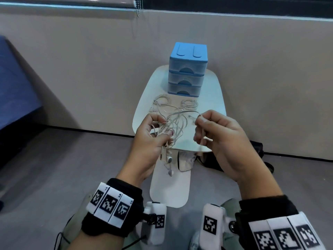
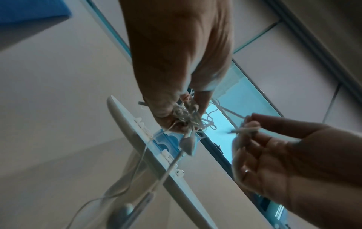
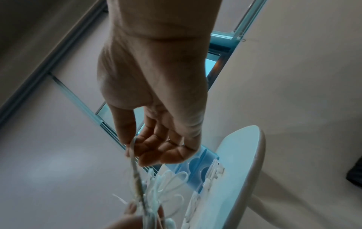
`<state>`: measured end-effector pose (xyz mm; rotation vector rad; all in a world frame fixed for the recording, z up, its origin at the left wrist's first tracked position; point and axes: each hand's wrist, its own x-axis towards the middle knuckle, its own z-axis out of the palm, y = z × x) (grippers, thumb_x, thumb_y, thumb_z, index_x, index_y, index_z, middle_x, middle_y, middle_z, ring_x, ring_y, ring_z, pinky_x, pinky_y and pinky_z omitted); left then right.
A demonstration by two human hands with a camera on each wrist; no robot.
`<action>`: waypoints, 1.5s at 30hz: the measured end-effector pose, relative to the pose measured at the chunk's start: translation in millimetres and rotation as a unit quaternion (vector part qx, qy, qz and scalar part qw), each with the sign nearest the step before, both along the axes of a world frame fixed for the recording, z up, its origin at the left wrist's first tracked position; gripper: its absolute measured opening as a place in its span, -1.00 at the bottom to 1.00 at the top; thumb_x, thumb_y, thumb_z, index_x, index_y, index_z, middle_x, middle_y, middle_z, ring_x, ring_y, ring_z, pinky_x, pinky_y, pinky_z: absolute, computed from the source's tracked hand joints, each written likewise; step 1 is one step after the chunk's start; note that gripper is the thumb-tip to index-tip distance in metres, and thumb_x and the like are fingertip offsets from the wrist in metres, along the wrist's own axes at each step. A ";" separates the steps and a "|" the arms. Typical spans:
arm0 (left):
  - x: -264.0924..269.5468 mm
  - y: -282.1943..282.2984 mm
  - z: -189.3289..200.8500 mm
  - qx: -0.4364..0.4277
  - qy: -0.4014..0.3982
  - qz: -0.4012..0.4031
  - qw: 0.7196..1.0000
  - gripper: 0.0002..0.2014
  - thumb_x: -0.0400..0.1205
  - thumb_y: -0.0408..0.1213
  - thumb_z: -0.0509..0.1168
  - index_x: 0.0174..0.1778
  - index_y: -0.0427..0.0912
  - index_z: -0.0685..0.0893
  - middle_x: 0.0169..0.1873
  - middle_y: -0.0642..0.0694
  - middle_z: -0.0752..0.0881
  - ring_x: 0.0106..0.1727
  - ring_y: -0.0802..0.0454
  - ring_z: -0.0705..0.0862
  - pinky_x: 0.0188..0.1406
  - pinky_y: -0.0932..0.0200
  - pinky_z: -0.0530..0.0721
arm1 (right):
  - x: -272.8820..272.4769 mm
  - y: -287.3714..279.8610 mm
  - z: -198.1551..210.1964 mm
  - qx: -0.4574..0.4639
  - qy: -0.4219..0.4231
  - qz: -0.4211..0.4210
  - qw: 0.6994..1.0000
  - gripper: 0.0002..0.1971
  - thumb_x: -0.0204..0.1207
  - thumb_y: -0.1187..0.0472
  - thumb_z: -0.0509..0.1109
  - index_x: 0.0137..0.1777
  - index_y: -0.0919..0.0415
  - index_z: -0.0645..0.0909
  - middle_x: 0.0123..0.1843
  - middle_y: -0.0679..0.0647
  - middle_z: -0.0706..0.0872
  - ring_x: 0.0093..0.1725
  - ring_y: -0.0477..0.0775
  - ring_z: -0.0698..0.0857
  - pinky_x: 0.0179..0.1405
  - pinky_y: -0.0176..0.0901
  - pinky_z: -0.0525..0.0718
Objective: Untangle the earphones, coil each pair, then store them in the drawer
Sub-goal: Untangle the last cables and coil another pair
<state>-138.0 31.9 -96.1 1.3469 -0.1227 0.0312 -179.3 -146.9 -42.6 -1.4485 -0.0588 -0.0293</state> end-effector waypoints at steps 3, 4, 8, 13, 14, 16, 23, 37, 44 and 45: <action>-1.5 3.6 2.4 0.026 -0.016 0.006 1.000 -0.68 0.63 -0.65 0.40 -0.03 -0.06 0.65 0.05 -0.11 0.66 -0.20 0.04 0.72 -0.11 0.10 0.76 | -0.2 -7.8 6.1 0.002 0.007 -0.011 1.000 -0.83 0.71 0.27 0.34 -0.13 0.22 0.65 -0.39 0.09 0.51 -0.30 0.07 0.49 -0.26 -0.23 0.55; -1.6 5.0 3.1 0.033 -0.018 0.005 0.999 -0.67 0.63 -0.64 0.41 -0.03 -0.05 0.65 0.03 -0.07 0.68 -0.21 0.05 0.72 -0.09 0.06 0.76 | -0.3 -10.9 6.9 -0.026 0.011 -0.015 1.000 -0.82 0.71 0.28 0.35 -0.15 0.22 0.66 -0.41 0.09 0.51 -0.31 0.07 0.49 -0.28 -0.24 0.53; -1.4 10.0 6.7 0.061 -0.024 -0.005 0.998 -0.65 0.61 -0.57 0.45 0.00 0.05 0.66 0.04 -0.10 0.70 -0.19 -0.06 0.69 -0.07 -0.20 0.63 | -0.7 -23.7 3.1 -0.150 0.026 -0.040 0.988 -0.88 0.68 0.28 0.41 -0.09 0.25 0.71 -0.42 0.11 0.55 -0.38 0.04 0.58 -0.37 -0.27 0.51; -3.0 12.5 16.4 0.176 -0.072 -0.016 0.982 -0.62 0.56 -0.48 0.49 0.09 0.11 0.66 0.08 -0.06 0.73 -0.03 -0.11 0.79 0.00 -0.21 0.76 | -2.4 -28.7 3.1 -0.243 -0.019 -0.057 0.968 -0.95 0.67 0.15 0.46 0.02 0.01 0.76 -0.33 0.33 0.57 -0.39 -0.03 0.66 -0.38 -0.21 0.52; -3.1 12.4 19.0 0.210 -0.085 -0.016 0.974 -0.60 0.56 -0.50 0.49 0.11 0.12 0.65 0.05 0.04 0.74 -0.02 -0.11 0.80 -0.02 -0.19 0.77 | -3.2 -28.4 5.4 -0.251 -0.030 -0.054 0.966 -0.96 0.66 0.14 0.48 0.03 -0.01 0.76 -0.30 0.35 0.60 -0.38 -0.03 0.68 -0.39 -0.25 0.53; -2.9 11.7 24.5 0.275 -0.114 -0.018 0.954 -0.58 0.54 -0.50 0.49 0.10 0.15 0.63 0.02 0.12 0.73 -0.09 -0.03 0.77 -0.10 -0.01 0.74 | -4.4 -27.4 10.4 -0.255 -0.051 -0.046 0.965 -0.95 0.64 0.17 0.50 0.02 0.00 0.76 -0.29 0.35 0.61 -0.37 -0.01 0.71 -0.43 -0.35 0.53; -5.7 7.1 34.2 0.373 -0.179 -0.028 0.910 -0.56 0.56 -0.49 0.43 0.16 0.16 0.60 0.03 0.15 0.70 -0.09 0.15 0.69 -0.16 0.24 0.68 | -5.0 -16.8 22.3 -0.314 -0.124 -0.056 0.940 -0.90 0.58 0.21 0.56 -0.17 0.02 0.78 -0.45 0.17 0.53 -0.45 0.09 0.52 -0.43 -0.08 0.56; -5.6 -3.6 41.1 0.403 -0.206 -0.071 0.889 -0.56 0.54 -0.50 0.44 0.12 0.14 0.55 -0.11 0.09 0.71 -0.30 0.18 0.65 -0.38 0.33 0.54 | 6.9 10.3 53.9 -0.514 -0.194 -0.091 0.831 -0.92 0.56 0.03 0.53 -0.15 -0.04 0.77 -0.38 -0.19 0.46 -0.26 -0.16 0.59 -0.22 -0.17 0.66; -1.4 -0.4 46.6 0.413 -0.192 -0.083 0.886 -0.55 0.57 -0.41 0.47 0.15 0.27 0.56 -0.03 0.09 0.71 -0.23 0.16 0.70 -0.28 0.35 0.59 | 7.3 10.2 76.5 -0.514 -0.119 -0.046 0.848 -0.69 0.27 -0.11 0.23 -0.29 0.09 0.67 -0.49 -0.08 0.55 -0.45 -0.04 0.59 -0.34 -0.09 0.63; -0.6 -0.5 47.6 0.416 -0.190 -0.086 0.885 -0.54 0.58 -0.39 0.48 0.16 0.29 0.55 -0.03 0.10 0.70 -0.21 0.15 0.71 -0.26 0.34 0.62 | 8.9 8.7 79.5 -0.515 -0.095 -0.031 0.851 -0.68 0.28 -0.11 0.23 -0.28 0.09 0.70 -0.45 -0.06 0.63 -0.42 0.00 0.69 -0.31 -0.08 0.71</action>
